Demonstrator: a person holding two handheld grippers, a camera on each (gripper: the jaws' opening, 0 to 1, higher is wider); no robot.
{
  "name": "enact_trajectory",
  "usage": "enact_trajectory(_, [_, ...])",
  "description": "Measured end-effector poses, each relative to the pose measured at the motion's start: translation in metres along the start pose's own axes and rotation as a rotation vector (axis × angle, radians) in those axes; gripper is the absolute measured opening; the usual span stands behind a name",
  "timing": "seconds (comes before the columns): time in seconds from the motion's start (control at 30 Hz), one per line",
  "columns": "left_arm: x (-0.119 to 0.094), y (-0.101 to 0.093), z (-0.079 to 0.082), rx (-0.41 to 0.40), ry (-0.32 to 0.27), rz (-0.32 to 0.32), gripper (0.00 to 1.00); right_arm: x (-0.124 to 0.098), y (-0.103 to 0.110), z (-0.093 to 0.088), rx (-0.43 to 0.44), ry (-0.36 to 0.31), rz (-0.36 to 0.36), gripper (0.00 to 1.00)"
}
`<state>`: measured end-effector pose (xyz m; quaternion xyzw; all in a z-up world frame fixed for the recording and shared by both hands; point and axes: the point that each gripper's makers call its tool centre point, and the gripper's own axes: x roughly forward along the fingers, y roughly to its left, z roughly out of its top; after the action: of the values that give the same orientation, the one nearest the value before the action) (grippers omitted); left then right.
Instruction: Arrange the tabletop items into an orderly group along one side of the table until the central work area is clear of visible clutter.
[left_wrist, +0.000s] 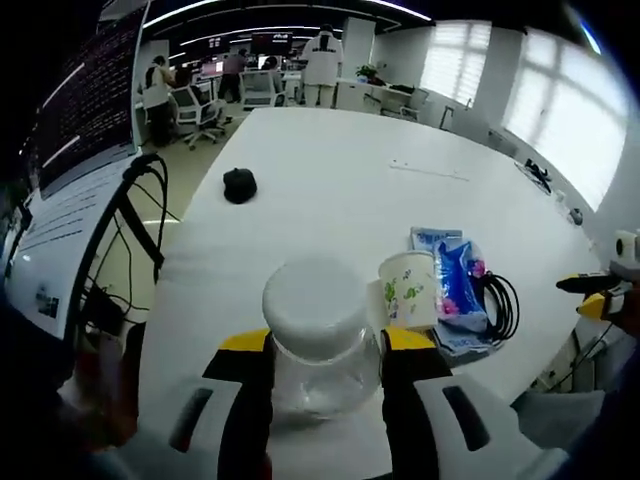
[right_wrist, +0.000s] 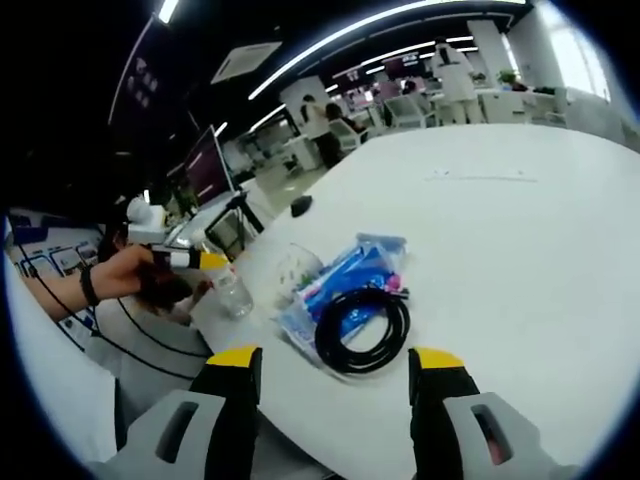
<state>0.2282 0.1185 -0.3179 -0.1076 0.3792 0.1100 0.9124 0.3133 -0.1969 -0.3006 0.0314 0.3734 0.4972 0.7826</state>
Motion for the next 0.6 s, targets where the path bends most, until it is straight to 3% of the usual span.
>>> enact_trajectory(0.23, [-0.010, -0.009, -0.005, 0.035, -0.017, 0.015, 0.41, -0.002, -0.001, -0.008, 0.010, 0.004, -0.006, 0.60])
enact_trajectory(0.47, [-0.013, -0.023, -0.011, 0.142, -0.026, 0.023, 0.42, -0.001, -0.003, -0.011, 0.021, 0.009, -0.008, 0.60])
enact_trajectory(0.6, [-0.011, -0.022, -0.015, 0.124, -0.034, 0.024, 0.42, 0.002, 0.001, -0.009, 0.014, 0.015, 0.000, 0.60])
